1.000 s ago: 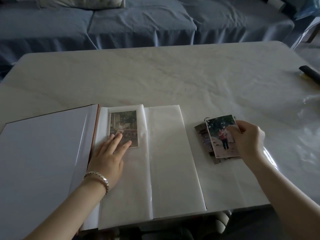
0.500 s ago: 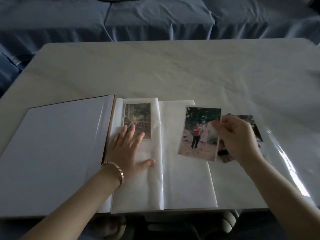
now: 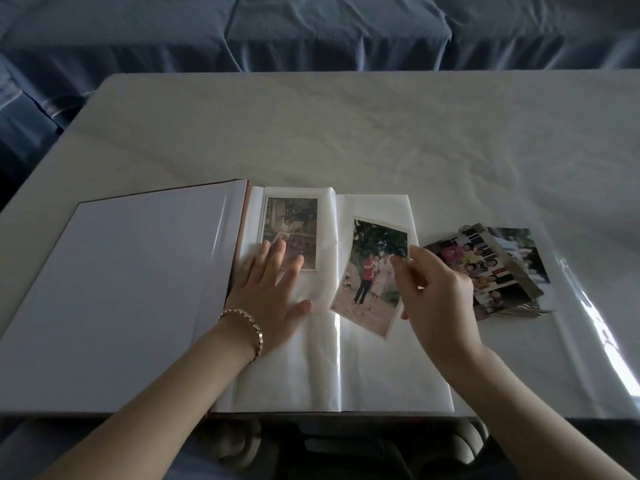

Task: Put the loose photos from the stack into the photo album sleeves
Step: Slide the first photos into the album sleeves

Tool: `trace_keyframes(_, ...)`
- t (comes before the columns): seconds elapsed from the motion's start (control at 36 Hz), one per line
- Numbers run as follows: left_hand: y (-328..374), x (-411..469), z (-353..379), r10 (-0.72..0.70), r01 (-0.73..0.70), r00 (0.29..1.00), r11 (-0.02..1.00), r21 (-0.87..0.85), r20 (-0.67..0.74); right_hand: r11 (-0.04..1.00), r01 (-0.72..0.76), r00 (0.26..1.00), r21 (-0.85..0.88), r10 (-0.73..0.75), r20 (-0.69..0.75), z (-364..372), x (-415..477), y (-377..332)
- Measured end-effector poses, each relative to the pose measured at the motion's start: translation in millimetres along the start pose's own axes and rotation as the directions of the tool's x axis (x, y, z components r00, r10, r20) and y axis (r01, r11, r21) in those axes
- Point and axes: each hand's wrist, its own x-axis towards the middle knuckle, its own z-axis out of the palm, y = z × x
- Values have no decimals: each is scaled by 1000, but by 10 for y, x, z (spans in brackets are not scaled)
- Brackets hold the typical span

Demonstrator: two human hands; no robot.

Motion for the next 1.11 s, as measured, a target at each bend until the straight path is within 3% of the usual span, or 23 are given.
trace_keyframes(0.25, -7, -11, 23, 9, -9, 1000, 1000, -13, -21, 990, 94, 993, -102, -100, -59, -23, 18, -87)
trace_keyframes(0.61, -7, -1, 26, 7, -7, 1000, 1000, -18, -13, 952, 265, 963, -152, -269, -4, 9, -25, -112)
trace_keyframes(0.78, -2, 15, -2, -12, 13, 999, 1000, -11, 37, 944, 311, 945, -107, -296, 137, 94, -150, -128)
trace_keyframes(0.83, -8, 17, -15, -3, 4, 999, 1000, -23, 47, 964, 253, 955, -79, -235, 181, 127, -227, -131)
trace_keyframes(0.92, -40, 40, -65, 0, 7, 996, 997, -76, 92, 999, -39, 957, 22, 31, 288, 164, -325, -110)
trace_keyframes(1.0, -83, 65, -152, 17, -10, 996, 996, -85, 83, 943, -313, 895, 112, 254, 367, 172, -377, -50)
trace_keyframes(1.11, -130, 69, -250, 21, -17, 997, 998, -54, 68, 857, -499, 796, 131, 393, 459, 115, -372, 19)
